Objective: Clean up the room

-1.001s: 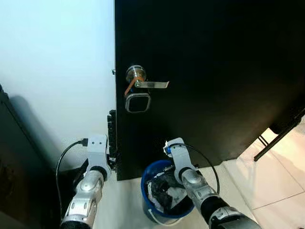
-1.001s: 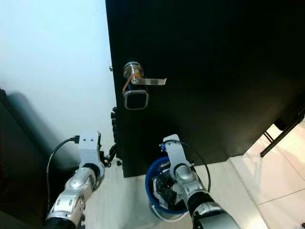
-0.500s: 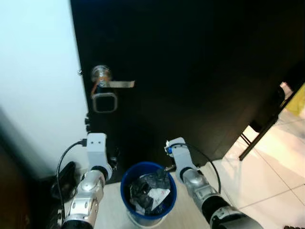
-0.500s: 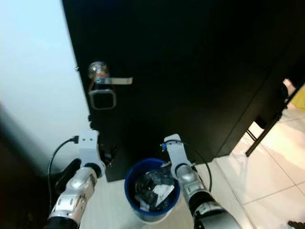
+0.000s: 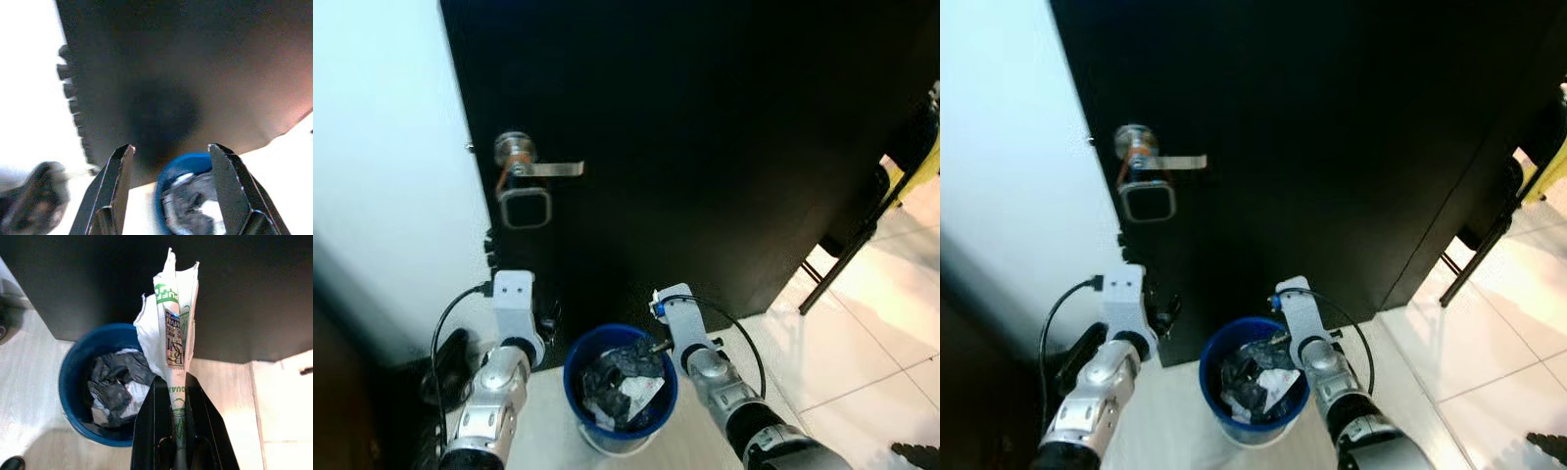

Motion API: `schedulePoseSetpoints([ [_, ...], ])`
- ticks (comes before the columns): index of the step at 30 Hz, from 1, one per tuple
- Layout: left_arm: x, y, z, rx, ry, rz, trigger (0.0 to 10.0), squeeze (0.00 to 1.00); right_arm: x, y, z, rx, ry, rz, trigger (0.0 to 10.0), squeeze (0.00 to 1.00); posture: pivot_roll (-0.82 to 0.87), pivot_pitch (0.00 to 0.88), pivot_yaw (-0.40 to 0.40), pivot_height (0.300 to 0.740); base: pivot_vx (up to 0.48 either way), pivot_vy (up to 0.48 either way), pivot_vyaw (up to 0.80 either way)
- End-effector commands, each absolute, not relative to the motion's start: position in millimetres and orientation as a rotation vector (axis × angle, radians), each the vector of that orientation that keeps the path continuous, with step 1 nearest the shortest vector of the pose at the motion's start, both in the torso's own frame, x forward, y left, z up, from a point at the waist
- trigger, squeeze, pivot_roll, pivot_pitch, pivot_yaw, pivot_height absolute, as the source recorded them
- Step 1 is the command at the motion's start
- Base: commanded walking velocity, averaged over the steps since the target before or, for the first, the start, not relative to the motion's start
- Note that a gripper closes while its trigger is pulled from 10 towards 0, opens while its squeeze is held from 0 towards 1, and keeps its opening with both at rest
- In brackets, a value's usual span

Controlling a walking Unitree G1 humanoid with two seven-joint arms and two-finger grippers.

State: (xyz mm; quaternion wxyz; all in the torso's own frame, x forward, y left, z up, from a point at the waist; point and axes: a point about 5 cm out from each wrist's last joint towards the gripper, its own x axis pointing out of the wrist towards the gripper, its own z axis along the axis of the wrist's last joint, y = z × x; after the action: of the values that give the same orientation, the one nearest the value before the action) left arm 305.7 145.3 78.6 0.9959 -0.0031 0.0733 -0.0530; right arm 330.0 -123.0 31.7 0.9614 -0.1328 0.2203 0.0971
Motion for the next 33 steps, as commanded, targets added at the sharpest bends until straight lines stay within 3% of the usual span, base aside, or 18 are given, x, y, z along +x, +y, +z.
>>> schedulePoseSetpoints([
  [1,304,140,74,0.035,0.164,-0.148,10.0,0.0,329,-129,29,-0.277,0.458,0.185,10.0,0.0,0.07,0.068,-0.095,0.74,0.0,0.0,0.0],
  [5,302,139,73,0.1,0.166,-0.21,10.0,0.0,330,-129,30,-0.316,0.47,0.21,10.0,0.0,0.07,0.082,-0.096,0.74,0.0,0.0,0.0],
  [7,295,135,62,0.287,0.193,-0.373,10.0,0.0,327,-128,23,-0.456,0.553,0.307,10.0,0.0,0.06,0.129,-0.118,0.74,0.0,0.0,0.0],
  [10,287,134,60,0.389,0.184,-0.475,10.0,0.0,327,-128,22,-0.527,0.571,0.347,10.0,0.0,0.07,0.175,-0.137,0.74,0.0,0.0,0.0],
  [15,281,138,60,0.427,0.182,-0.518,10.0,0.0,330,-127,26,-0.515,0.567,0.335,10.0,0.0,0.07,0.211,-0.149,0.74,0.0,0.0,0.0],
  [20,266,161,74,0.55,0.134,-0.554,10.0,0.0,344,-124,43,-0.464,0.513,0.281,10.0,0.0,0.13,0.335,-0.19,0.74,0.0,0.0,0.0],
  [33,251,182,104,0.581,0.023,-0.513,10.0,0.0,367,-122,77,-0.301,0.416,0.185,10.0,0.0,0.19,0.391,-0.208,0.74,0.0,0.0,0.0],
])
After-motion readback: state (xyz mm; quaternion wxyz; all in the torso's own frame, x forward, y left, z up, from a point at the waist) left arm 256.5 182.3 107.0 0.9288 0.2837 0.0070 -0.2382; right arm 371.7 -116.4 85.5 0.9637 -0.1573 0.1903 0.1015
